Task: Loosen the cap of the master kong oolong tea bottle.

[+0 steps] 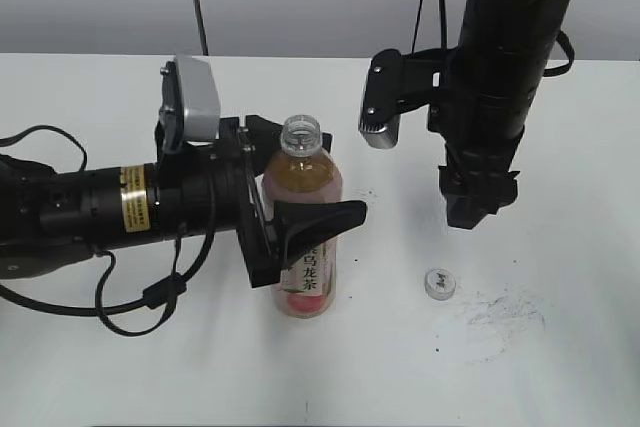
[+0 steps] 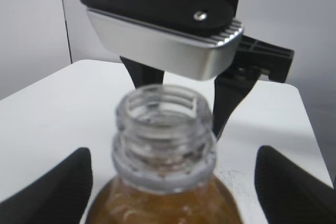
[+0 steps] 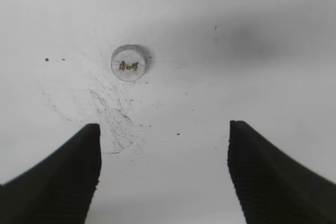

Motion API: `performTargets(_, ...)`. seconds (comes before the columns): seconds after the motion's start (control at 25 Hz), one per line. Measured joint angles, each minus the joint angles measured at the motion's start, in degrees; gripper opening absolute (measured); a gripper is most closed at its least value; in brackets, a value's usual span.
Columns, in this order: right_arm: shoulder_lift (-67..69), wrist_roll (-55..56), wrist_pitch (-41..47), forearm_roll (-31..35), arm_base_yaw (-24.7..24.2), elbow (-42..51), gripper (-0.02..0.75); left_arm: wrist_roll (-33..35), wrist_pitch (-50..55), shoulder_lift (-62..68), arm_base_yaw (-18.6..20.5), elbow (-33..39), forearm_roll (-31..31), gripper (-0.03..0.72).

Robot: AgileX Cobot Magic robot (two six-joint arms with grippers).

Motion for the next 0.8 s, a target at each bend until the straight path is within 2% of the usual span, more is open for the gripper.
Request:
performTargets(0.56, 0.0, 9.1, -0.2, -0.5, 0.0, 0.0, 0.563, -0.1, 0.1, -3.5, 0.0, 0.0, -6.2, 0.565)
performTargets(0.8, 0.0, 12.7, 1.3, -0.6, 0.0, 0.0, 0.563, -2.7, 0.1, -8.4, 0.0, 0.0, -7.1, 0.565)
